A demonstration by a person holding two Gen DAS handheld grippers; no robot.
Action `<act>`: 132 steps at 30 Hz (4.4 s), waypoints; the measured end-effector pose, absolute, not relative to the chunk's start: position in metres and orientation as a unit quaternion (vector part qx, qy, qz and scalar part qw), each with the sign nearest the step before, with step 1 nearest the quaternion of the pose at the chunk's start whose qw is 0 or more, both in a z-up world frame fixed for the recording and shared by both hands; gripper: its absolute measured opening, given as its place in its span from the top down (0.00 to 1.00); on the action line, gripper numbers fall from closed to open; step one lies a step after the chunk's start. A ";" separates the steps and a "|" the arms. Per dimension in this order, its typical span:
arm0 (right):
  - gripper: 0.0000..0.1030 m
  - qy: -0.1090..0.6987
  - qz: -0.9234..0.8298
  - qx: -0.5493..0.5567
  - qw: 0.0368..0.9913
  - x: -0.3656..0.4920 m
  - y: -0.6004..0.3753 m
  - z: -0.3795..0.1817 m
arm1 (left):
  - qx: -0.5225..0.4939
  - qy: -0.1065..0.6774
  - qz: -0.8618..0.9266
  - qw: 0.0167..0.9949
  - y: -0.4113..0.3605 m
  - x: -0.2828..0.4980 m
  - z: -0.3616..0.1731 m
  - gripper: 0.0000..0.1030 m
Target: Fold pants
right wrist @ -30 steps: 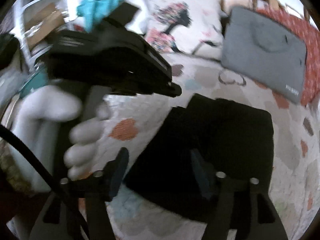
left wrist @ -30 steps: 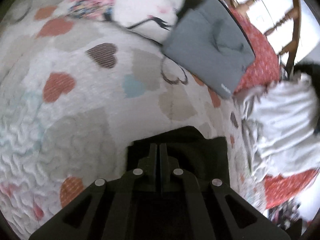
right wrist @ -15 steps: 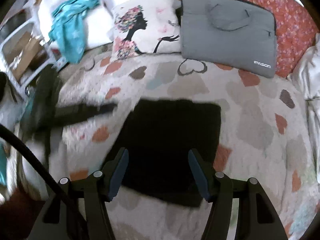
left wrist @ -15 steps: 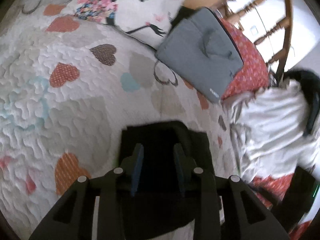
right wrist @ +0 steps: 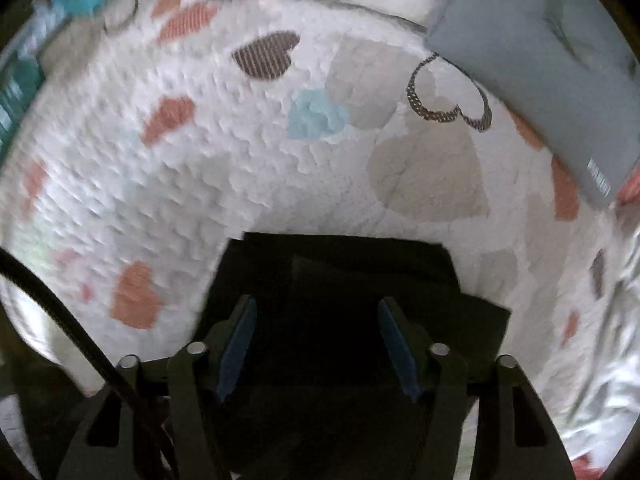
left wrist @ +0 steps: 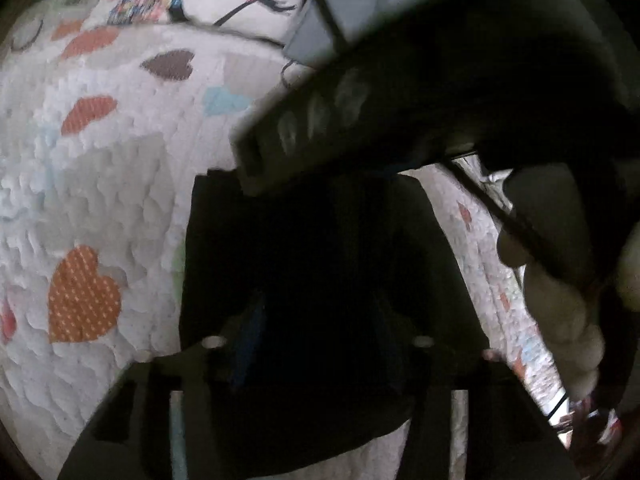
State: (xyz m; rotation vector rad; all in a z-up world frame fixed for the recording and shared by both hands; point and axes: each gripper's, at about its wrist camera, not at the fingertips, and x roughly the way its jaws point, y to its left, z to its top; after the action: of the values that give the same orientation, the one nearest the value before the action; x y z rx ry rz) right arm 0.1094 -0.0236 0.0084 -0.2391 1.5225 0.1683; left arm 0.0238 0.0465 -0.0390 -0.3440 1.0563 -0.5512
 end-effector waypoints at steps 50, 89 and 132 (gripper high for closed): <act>0.81 0.575 0.117 0.262 0.766 -0.031 -0.176 0.011 | -0.253 0.526 -0.160 0.796 0.103 0.072 -0.047 0.58; 0.24 0.548 0.023 0.139 0.825 -0.068 -0.204 0.038 | -0.168 0.494 -0.146 0.841 0.082 0.027 -0.022 0.50; 0.79 0.474 0.109 0.213 0.848 0.057 -0.193 0.055 | -0.180 0.473 -0.221 0.834 0.029 0.104 0.018 0.70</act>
State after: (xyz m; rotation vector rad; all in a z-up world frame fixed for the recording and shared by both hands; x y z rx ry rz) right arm 0.0571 -0.1929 0.0548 0.4483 0.9991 0.2293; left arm 0.1042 0.0288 0.0184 -0.3806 1.0014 -0.4685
